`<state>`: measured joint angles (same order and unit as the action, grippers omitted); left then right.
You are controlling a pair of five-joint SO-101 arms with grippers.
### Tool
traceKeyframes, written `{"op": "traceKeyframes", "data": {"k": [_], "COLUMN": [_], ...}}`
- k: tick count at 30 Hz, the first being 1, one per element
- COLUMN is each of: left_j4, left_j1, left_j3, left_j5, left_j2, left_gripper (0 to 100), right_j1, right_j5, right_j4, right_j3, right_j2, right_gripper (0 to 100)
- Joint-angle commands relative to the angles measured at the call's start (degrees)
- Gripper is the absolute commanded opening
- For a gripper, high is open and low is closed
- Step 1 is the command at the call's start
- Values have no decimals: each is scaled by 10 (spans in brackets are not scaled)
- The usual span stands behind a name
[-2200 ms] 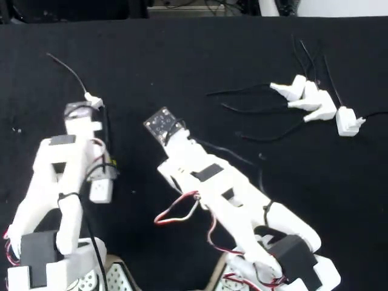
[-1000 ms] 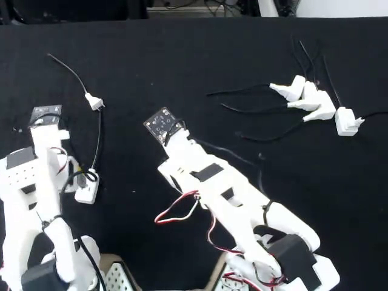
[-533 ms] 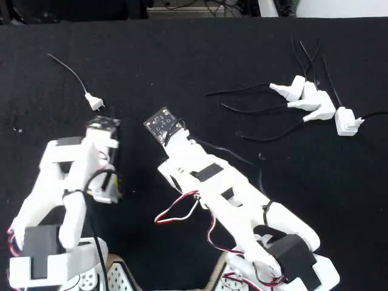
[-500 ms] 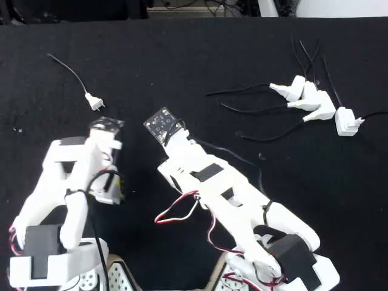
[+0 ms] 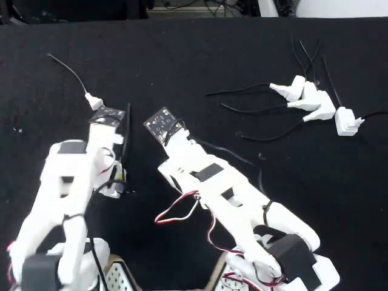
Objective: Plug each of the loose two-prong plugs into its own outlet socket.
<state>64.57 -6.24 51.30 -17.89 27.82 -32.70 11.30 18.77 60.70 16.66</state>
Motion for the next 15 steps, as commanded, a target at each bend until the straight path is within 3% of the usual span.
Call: {"op": "traceKeyframes", "data": {"k": [1, 6, 15], "left_j4": [-9, -9, -59], "left_j1": [-15, 4, -40], "left_j3": [28, 58, 82], "left_j5": [30, 33, 10], "left_j2": [109, 164, 146], "left_gripper": [218, 221, 221], "right_j1": [-6, -6, -6], "right_j5": [3, 3, 3], "right_j4": [-12, -12, -12], "right_j3": [-6, -4, -2], "right_j2": [27, 27, 27], "right_gripper": [266, 266, 266]}}
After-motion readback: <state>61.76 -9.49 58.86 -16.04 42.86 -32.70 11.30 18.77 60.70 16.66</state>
